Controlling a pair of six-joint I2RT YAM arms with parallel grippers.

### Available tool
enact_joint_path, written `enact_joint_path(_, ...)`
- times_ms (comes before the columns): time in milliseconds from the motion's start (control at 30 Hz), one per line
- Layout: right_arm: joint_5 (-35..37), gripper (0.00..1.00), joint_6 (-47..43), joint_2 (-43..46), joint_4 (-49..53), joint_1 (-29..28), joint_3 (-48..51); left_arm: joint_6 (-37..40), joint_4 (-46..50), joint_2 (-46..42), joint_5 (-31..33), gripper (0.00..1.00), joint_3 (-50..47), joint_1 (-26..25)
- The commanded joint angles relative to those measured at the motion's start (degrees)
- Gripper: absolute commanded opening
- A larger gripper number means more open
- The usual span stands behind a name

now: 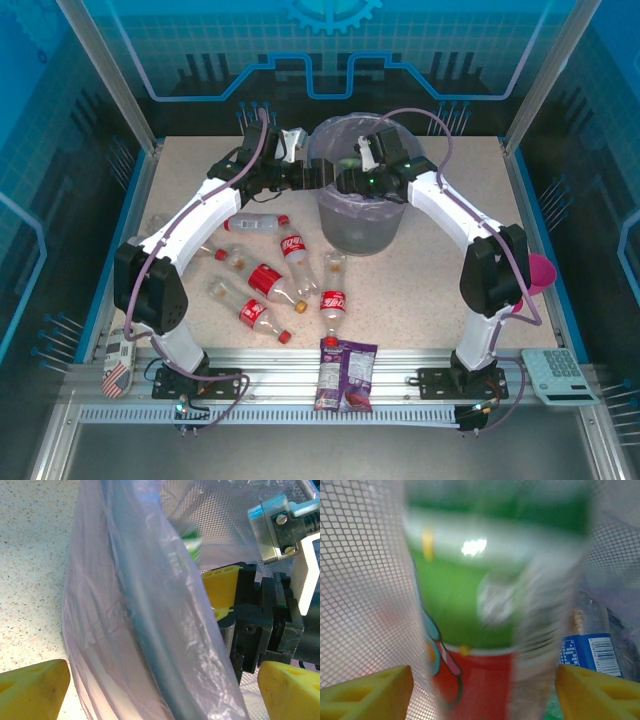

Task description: Put the plastic bottles in the bin

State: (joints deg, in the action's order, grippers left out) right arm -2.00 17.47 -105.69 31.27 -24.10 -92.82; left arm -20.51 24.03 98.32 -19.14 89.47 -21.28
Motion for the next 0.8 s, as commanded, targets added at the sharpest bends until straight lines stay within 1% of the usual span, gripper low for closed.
enact_joint_path(0,-0.4,0.79,-0.5,-0.4,0.9,-0.5,0.1,2.2,4.0,1.4,1.7,0.97,-0.3,-0.4)
enact_joint_path(367,0.4,0.87,-2.0,1.9,3.4,-0.4,-2.6,2.3,4.1,1.3,1.7,0.97,-0.2,-0.4)
enact_joint_path(767,2.3,0.94,-4.7,11.1,8.3,-0.2,-7.1,2.4,4.2,0.9,1.8,0.97,0.0,-0.4)
